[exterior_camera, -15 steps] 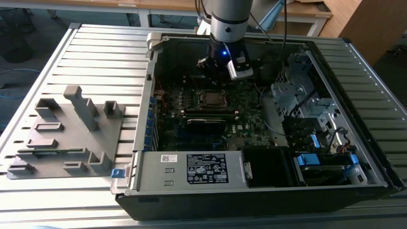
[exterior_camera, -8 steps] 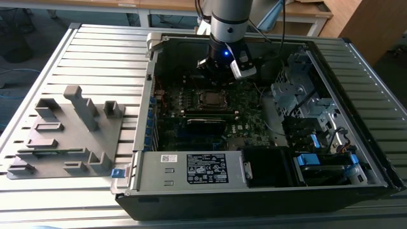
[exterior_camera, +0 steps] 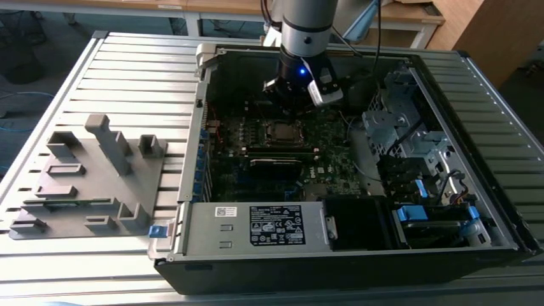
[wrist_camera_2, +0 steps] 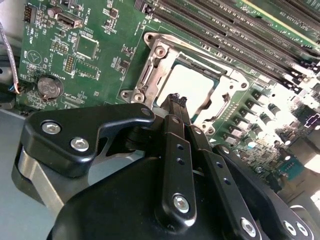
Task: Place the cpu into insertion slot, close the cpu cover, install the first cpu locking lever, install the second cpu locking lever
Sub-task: 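Close the cpu cover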
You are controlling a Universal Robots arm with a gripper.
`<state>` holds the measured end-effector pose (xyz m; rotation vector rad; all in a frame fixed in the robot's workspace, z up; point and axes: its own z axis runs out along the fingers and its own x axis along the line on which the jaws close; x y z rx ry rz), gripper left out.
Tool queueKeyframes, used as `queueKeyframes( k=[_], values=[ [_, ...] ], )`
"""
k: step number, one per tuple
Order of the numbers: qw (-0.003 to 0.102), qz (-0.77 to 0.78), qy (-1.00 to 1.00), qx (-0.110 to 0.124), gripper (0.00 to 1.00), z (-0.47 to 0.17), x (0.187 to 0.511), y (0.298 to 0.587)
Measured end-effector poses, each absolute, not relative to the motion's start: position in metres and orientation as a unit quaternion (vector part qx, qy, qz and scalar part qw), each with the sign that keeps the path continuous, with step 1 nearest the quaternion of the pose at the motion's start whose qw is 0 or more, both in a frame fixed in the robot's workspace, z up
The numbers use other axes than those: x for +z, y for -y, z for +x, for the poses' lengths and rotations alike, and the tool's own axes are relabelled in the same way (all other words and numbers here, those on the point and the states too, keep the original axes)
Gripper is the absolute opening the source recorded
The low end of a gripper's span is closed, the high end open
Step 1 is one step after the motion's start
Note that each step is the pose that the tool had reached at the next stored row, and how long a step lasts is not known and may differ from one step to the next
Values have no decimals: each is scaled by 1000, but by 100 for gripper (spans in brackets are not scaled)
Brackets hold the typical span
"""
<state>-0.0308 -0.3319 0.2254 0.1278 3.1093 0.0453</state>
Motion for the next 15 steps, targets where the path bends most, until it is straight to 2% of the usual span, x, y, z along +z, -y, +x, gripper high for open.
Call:
queueKeyframes(
  k=[15],
  values=[
    [15,34,-999,15,11,-39,222,339]
  ],
)
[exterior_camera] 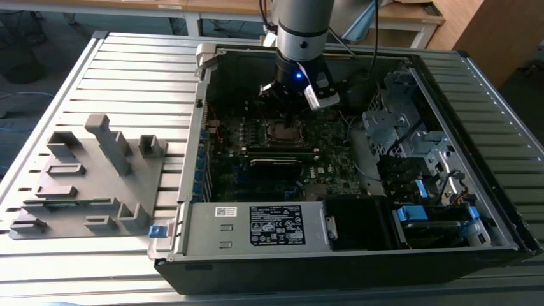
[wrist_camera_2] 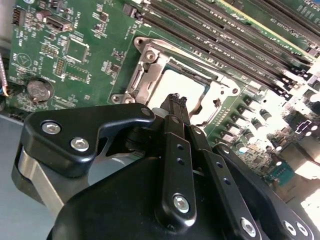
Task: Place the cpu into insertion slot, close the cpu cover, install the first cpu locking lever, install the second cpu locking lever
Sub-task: 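Close the cpu cover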
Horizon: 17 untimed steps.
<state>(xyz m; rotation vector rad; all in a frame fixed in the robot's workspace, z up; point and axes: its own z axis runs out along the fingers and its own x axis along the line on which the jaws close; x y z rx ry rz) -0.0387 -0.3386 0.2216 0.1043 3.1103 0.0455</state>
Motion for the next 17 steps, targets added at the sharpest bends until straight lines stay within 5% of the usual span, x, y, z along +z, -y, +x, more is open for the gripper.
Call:
queueKeyframes(
  k=[17],
  values=[
    [15,31,-999,14,11,-67,212,339]
  ],
)
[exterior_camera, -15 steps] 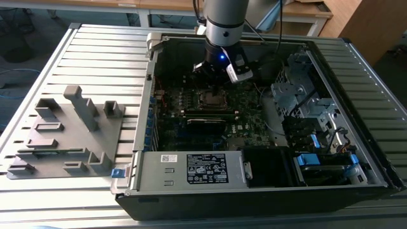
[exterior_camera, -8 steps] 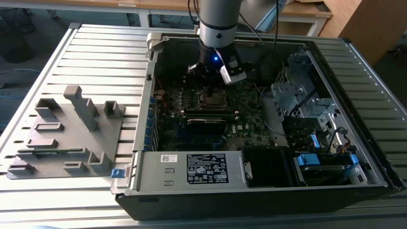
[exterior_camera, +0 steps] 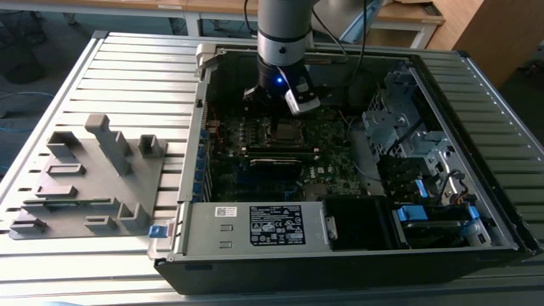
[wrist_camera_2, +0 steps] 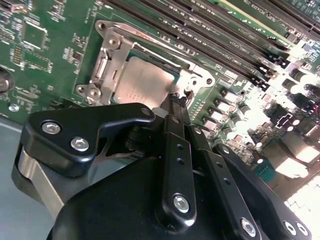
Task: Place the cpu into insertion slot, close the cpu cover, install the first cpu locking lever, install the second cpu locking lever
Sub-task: 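Close the cpu cover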
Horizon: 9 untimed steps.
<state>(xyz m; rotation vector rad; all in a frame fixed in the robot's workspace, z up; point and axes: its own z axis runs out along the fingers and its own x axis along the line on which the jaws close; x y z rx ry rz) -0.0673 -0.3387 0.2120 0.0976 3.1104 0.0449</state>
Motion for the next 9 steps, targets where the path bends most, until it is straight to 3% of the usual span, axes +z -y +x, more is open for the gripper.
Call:
queueKeyframes(
  k=[9],
  values=[
    [15,31,-999,14,11,-70,208,339]
  ],
)
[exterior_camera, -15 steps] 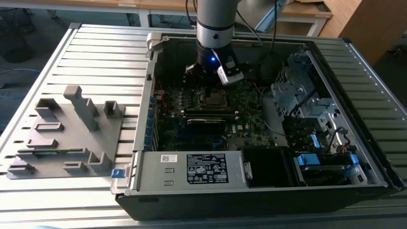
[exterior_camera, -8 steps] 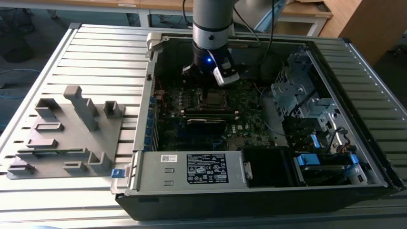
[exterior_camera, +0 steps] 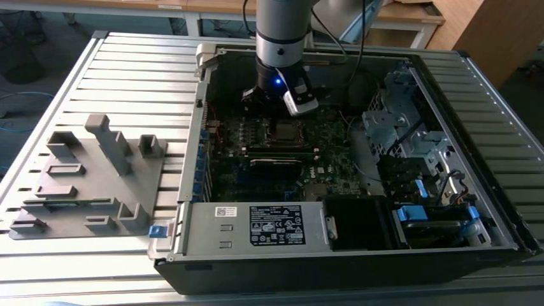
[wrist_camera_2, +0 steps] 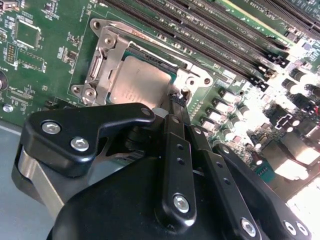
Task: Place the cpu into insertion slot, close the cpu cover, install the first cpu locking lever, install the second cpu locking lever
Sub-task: 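Close the cpu cover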
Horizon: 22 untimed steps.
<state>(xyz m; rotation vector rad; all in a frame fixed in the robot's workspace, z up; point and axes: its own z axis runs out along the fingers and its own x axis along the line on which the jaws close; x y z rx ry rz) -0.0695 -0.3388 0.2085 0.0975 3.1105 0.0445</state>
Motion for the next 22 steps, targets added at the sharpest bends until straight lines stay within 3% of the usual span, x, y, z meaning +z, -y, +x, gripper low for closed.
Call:
queueKeyframes(
  k=[22],
  values=[
    [14,31,-999,14,11,-73,199,339]
  ],
)
